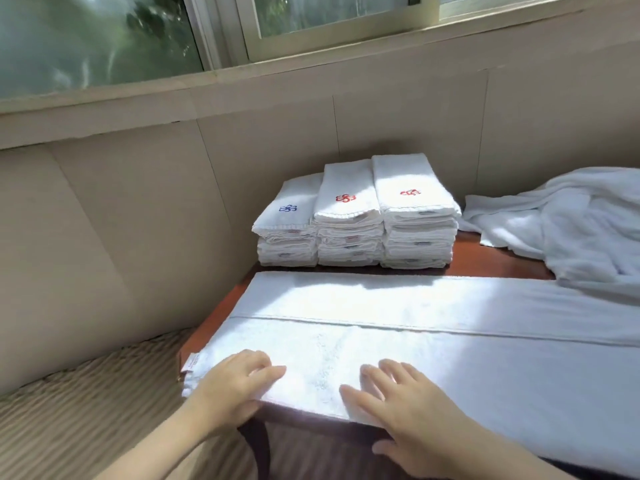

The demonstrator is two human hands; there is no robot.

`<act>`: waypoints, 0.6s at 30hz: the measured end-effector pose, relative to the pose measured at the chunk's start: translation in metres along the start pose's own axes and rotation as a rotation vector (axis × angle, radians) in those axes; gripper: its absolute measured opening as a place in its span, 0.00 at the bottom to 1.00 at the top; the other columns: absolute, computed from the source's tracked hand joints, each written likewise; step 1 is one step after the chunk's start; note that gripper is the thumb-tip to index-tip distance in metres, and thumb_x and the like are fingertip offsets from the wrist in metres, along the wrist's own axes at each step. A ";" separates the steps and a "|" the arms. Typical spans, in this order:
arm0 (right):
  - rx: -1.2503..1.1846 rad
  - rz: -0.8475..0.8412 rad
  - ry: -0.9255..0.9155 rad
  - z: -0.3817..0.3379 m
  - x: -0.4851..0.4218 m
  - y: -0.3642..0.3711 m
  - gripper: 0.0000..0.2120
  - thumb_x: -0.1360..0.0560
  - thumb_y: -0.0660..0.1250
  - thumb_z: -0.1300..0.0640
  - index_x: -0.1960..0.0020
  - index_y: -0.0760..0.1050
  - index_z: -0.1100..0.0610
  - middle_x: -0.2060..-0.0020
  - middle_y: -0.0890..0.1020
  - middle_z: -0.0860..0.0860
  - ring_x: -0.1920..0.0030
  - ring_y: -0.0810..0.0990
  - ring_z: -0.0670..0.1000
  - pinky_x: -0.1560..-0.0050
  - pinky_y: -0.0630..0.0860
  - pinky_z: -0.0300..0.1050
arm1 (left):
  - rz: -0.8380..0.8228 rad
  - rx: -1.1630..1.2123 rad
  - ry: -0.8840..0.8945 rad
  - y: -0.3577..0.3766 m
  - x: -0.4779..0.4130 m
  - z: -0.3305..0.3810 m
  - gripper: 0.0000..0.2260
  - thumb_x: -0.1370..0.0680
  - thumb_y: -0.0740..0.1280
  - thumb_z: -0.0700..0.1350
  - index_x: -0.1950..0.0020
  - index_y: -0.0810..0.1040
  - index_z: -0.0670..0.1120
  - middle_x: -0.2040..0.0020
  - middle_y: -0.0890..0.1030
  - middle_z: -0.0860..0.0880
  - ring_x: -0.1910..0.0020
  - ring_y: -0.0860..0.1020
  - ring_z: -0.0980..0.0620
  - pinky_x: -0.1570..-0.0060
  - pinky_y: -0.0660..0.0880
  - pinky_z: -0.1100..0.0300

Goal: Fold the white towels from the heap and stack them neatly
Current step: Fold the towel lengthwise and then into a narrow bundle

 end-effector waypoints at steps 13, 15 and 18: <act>0.061 0.021 0.730 0.137 -0.019 -0.043 0.07 0.21 0.57 0.52 0.56 0.72 0.51 0.51 0.78 0.49 0.47 0.78 0.53 0.60 0.69 0.42 | 0.234 0.633 -0.946 -0.035 -0.020 -0.150 0.10 0.23 0.66 0.36 0.58 0.82 0.50 0.61 0.82 0.55 0.62 0.76 0.60 0.60 0.70 0.66; 0.033 0.030 0.805 0.165 -0.038 -0.048 0.07 0.23 0.59 0.56 0.51 0.76 0.50 0.49 0.79 0.50 0.48 0.79 0.56 0.61 0.68 0.42 | 0.247 0.816 -1.039 -0.017 -0.040 -0.165 0.08 0.21 0.65 0.38 0.57 0.80 0.47 0.60 0.81 0.51 0.61 0.76 0.55 0.61 0.71 0.63; 0.041 0.005 0.817 0.198 -0.069 -0.035 0.08 0.22 0.61 0.54 0.50 0.77 0.54 0.48 0.81 0.53 0.48 0.80 0.58 0.61 0.68 0.43 | 0.157 0.739 -1.158 0.018 -0.069 -0.185 0.08 0.21 0.62 0.40 0.59 0.75 0.43 0.60 0.76 0.45 0.60 0.71 0.50 0.60 0.66 0.58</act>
Point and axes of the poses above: each hand's wrist, its own x-axis away from the middle knuckle, its own y-axis out of the palm, z = x × y, the point moved 5 cm from there along -x, towards the middle knuckle
